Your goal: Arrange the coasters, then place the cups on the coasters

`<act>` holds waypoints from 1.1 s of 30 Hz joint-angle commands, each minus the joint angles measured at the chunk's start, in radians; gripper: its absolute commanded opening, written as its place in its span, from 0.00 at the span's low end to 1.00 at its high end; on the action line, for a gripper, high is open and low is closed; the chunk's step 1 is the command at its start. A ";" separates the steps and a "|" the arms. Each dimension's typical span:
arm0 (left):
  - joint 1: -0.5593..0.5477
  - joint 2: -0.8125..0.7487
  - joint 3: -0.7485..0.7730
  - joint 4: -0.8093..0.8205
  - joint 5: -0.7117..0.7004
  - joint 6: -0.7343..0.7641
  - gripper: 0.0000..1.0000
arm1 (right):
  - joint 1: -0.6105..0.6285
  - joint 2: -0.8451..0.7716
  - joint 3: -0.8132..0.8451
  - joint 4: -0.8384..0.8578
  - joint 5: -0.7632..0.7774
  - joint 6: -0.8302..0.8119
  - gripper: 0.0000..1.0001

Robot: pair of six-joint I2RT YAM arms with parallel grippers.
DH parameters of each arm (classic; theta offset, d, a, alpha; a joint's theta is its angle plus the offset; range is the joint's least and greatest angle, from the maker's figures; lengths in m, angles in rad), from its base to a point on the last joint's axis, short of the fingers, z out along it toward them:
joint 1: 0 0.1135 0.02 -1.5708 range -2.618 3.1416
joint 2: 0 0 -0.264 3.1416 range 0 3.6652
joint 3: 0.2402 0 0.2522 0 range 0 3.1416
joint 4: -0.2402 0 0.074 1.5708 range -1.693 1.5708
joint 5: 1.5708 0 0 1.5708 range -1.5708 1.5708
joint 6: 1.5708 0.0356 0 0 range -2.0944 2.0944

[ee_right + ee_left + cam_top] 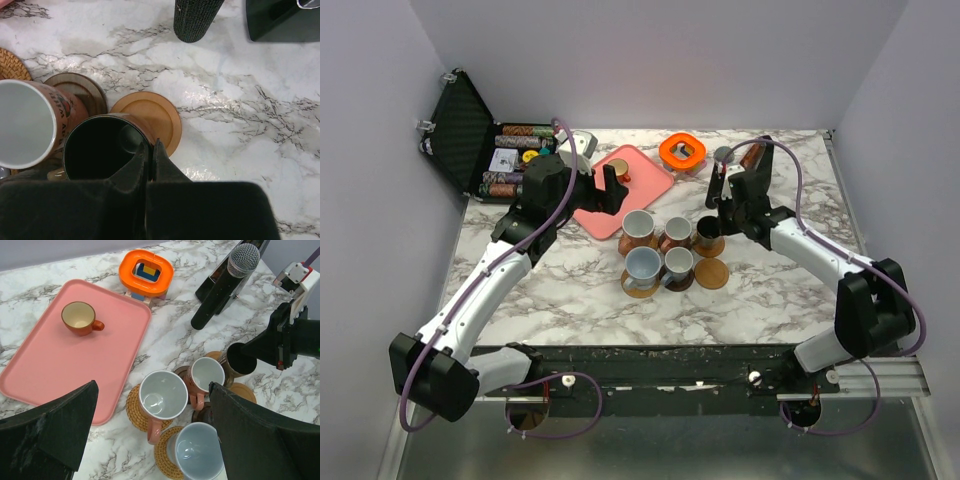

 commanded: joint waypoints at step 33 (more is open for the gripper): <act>0.008 0.026 -0.009 0.027 0.063 -0.017 0.99 | -0.028 0.076 -0.014 0.055 0.024 0.036 0.07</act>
